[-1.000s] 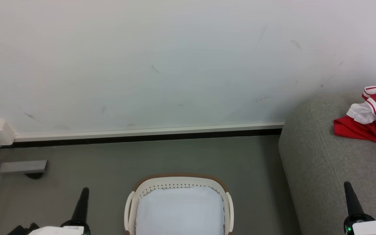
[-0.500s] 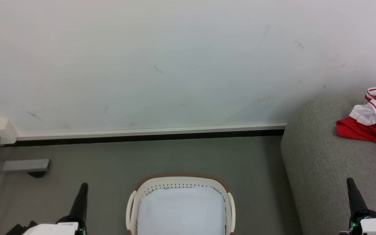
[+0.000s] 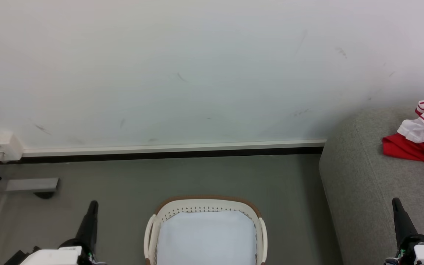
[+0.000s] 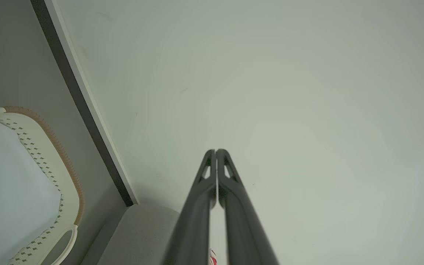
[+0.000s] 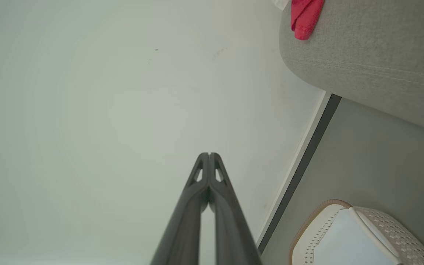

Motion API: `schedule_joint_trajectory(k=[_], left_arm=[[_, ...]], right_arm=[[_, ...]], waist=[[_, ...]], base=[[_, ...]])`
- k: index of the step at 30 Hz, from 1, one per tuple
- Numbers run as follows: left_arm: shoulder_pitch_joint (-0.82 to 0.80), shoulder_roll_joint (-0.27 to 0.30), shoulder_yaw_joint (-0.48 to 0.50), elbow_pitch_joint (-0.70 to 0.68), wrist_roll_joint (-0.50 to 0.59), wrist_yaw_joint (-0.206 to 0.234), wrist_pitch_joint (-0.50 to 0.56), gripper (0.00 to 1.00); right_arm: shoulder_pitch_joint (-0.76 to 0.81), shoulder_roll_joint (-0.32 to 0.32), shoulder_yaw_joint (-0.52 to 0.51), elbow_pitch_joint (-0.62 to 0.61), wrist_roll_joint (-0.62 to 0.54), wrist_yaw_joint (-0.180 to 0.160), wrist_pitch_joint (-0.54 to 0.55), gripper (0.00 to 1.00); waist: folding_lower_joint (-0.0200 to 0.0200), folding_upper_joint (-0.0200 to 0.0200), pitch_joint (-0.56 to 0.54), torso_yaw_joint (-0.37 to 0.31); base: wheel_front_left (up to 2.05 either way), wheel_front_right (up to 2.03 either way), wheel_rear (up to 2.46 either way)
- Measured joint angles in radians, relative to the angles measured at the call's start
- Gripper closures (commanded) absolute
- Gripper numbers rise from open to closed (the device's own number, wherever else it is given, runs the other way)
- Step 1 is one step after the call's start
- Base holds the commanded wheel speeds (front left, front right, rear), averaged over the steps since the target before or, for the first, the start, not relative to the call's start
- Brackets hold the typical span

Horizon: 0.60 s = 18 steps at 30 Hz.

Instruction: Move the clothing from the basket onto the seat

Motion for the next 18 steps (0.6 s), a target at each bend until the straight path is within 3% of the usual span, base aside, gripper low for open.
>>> schedule_joint_trajectory(k=[18], left_arm=[[-0.011, 0.001, 0.008, -0.002, -0.076, -0.006, 0.021, 1.0]], right_arm=[[-0.002, -0.001, -0.008, -0.011, 0.09, 0.0, 0.021, 1.0]], waist=[[0.0, 0.0, -0.001, 0.008]], base=[[0.0, 0.0, 0.0]])
